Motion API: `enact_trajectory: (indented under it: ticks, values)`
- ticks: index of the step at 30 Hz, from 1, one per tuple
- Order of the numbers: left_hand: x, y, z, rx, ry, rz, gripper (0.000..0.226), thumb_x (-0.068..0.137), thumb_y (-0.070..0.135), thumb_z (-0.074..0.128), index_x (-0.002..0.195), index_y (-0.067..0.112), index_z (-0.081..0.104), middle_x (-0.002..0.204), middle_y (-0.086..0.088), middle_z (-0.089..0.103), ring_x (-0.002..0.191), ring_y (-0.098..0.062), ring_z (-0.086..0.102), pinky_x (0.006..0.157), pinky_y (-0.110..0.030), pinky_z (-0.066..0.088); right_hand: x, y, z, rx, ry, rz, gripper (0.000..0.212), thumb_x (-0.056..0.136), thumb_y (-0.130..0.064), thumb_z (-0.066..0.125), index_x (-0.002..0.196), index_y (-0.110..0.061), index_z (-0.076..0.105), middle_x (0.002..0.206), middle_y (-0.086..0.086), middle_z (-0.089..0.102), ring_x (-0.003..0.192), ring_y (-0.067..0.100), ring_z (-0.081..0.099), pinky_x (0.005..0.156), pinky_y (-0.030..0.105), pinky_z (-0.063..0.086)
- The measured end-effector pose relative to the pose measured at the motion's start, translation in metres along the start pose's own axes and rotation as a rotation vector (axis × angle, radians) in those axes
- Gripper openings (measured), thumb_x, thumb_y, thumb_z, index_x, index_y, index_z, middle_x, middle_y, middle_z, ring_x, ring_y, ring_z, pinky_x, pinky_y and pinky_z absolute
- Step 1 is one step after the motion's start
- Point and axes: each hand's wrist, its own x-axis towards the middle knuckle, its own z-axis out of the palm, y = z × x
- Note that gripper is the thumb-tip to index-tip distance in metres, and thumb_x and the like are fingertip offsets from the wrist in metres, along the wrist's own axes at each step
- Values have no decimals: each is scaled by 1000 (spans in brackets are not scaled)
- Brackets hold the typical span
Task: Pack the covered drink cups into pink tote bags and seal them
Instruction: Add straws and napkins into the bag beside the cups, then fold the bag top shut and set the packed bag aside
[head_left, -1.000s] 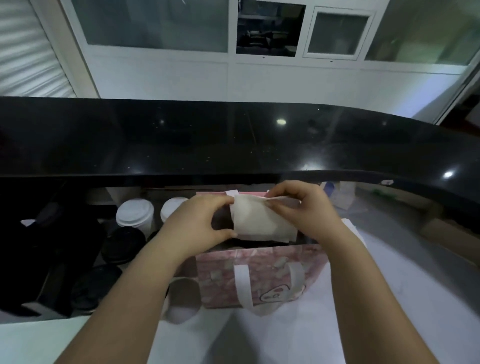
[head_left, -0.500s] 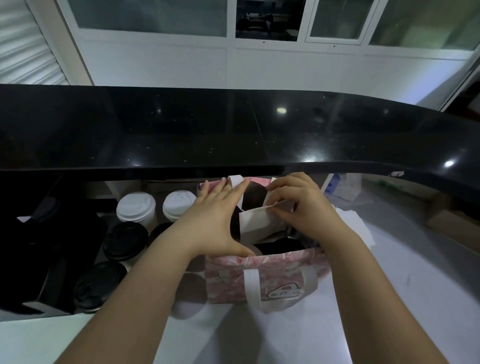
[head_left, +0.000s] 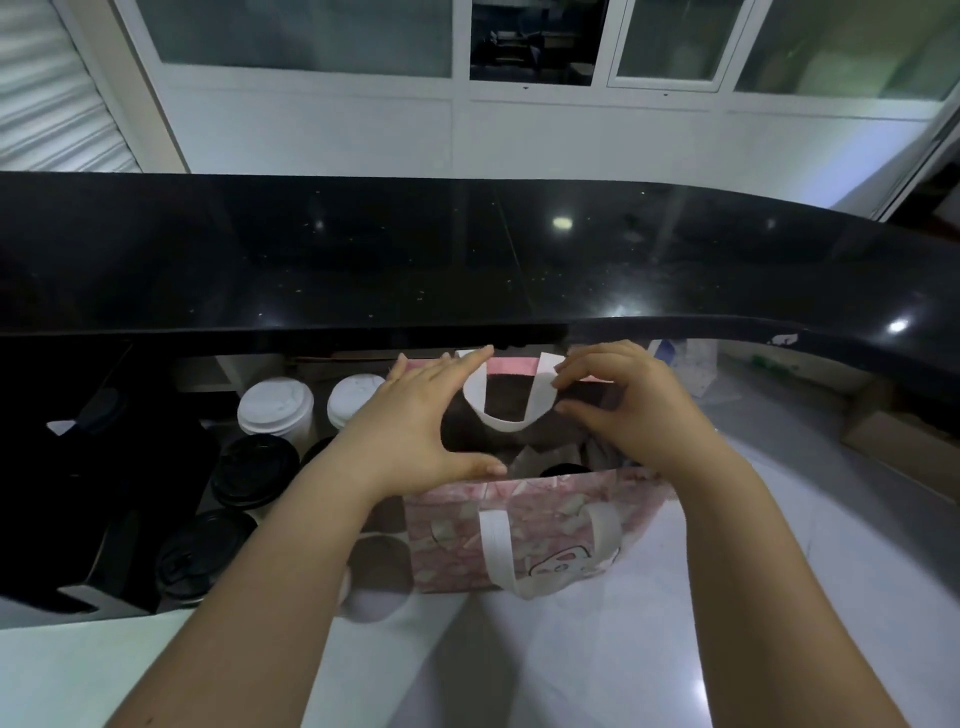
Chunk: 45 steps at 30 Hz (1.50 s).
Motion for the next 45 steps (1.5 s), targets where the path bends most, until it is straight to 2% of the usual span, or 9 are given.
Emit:
enact_trajectory:
  ticks: [6, 10, 15, 18, 27, 32, 35, 39, 45]
  values:
    - [-24, -12, 7, -347, 337, -95, 57, 76, 61, 66, 131, 52, 52, 140, 22, 52, 142, -8, 34, 119, -45, 22, -32, 24, -9, 378, 179, 203, 25, 79, -27, 76, 97, -43, 69, 101, -20, 68, 94, 3, 62, 75, 13, 51]
    - [-55, -24, 20, -662, 431, -60, 55, 76, 52, 75, 128, 41, 61, 139, 17, 56, 136, -5, 44, 109, -34, 36, -68, 58, -4, 828, 310, 329, 32, 83, -25, 65, 115, -25, 66, 114, -2, 68, 106, 20, 65, 86, 31, 56]
    - [-88, -32, 55, -899, 389, -196, 79, 57, 54, 89, 128, 46, 57, 136, 10, 60, 128, -11, 54, 105, -34, 46, -101, 81, 9, 887, 63, 357, 46, 84, -17, 64, 129, -24, 59, 126, -8, 64, 113, 15, 62, 83, 24, 55]
    - [-97, -27, 79, -911, 409, -254, 69, 60, 47, 90, 123, 45, 62, 123, 7, 68, 114, -13, 64, 92, -27, 54, -106, 76, 25, 986, 0, 331, 55, 74, -7, 76, 125, -24, 64, 122, 2, 67, 109, 19, 65, 82, 31, 57]
    - [-93, -3, 98, -890, 584, -369, 22, 85, 9, 70, 94, 29, 72, 89, 11, 76, 84, -3, 71, 72, -14, 53, -110, 42, 64, 1017, 383, 448, 11, 78, -25, 70, 84, -19, 76, 82, 7, 73, 77, 20, 68, 69, 33, 57]
    - [-98, 2, 98, -934, 678, -425, 20, 88, 12, 67, 100, 27, 72, 94, 8, 77, 92, -10, 71, 84, -28, 57, -112, 33, 70, 988, 335, 467, 40, 84, -36, 59, 112, -9, 70, 104, 5, 74, 100, 23, 69, 83, 36, 58]
    - [-102, 2, 96, -959, 664, -458, 19, 91, 12, 64, 102, 25, 73, 99, 2, 76, 97, -18, 71, 89, -42, 56, -113, 29, 69, 991, 344, 418, 26, 87, -30, 58, 106, -15, 68, 97, 2, 74, 92, 21, 70, 78, 34, 58]
    - [-105, 12, 90, -992, 683, -385, 16, 86, 25, 68, 97, 33, 75, 101, 2, 76, 97, -16, 71, 84, -32, 57, -116, 26, 64, 978, 386, 353, 4, 88, -32, 58, 90, -30, 61, 87, -4, 69, 83, 18, 65, 72, 36, 56]
    - [-109, 11, 85, -974, 668, -355, 10, 76, 29, 71, 81, 34, 77, 92, 6, 75, 88, -11, 71, 74, -26, 56, -118, 38, 52, 919, 300, 273, 19, 94, -18, 58, 79, -29, 63, 78, -9, 65, 75, 10, 62, 64, 23, 54]
